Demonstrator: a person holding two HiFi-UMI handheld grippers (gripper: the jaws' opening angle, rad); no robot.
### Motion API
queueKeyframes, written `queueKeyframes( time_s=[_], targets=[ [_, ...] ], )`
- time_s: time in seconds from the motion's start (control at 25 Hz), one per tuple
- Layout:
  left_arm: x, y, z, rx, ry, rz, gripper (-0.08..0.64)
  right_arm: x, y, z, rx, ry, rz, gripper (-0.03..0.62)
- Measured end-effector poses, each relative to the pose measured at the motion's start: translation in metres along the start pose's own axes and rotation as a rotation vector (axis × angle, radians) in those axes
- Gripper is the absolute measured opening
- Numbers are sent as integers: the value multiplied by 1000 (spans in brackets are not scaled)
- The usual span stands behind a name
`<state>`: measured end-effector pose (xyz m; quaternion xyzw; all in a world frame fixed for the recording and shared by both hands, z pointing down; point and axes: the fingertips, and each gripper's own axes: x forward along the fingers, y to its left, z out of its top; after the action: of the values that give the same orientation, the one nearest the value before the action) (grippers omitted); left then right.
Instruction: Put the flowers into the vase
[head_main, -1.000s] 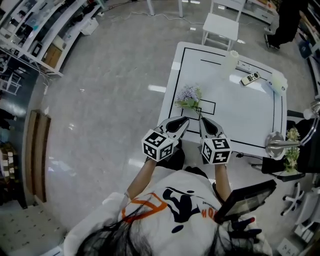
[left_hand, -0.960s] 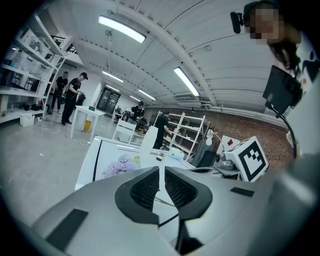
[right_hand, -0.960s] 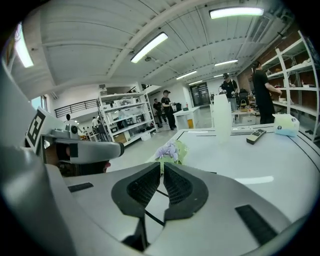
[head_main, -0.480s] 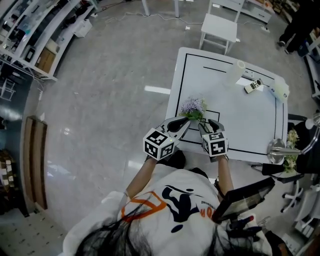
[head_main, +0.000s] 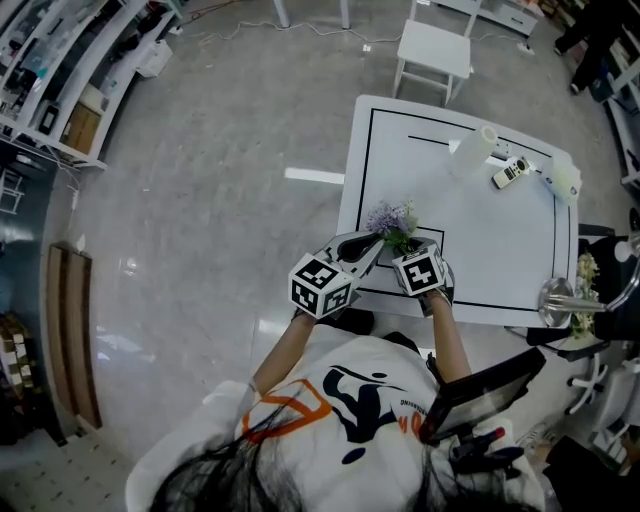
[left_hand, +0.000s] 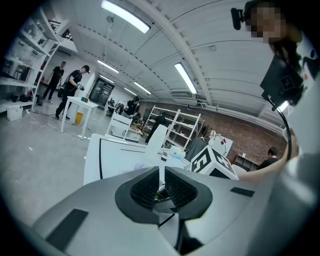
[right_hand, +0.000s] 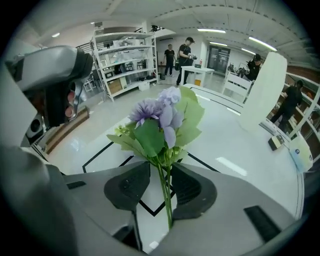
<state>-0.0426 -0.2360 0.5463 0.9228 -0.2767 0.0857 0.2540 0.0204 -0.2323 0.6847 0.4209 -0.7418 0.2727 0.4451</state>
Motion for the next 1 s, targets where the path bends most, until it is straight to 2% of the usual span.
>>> queueKeyframes(
  time_s=[0.16, 0.32, 0.8, 1.0],
  targets=[
    [2, 14, 5, -7, -6, 7, 38, 1, -3, 8, 66, -16, 15, 81],
    [0, 29, 11, -17, -16, 13, 38, 0, -5, 16, 88, -42, 5, 67],
    [10, 26, 25, 1, -33, -9, 38, -54, -19, 50, 210, -286, 15, 51],
    [18, 11, 36, 49, -31, -21, 52, -90, -45, 53, 284, -384, -4, 51]
  ],
)
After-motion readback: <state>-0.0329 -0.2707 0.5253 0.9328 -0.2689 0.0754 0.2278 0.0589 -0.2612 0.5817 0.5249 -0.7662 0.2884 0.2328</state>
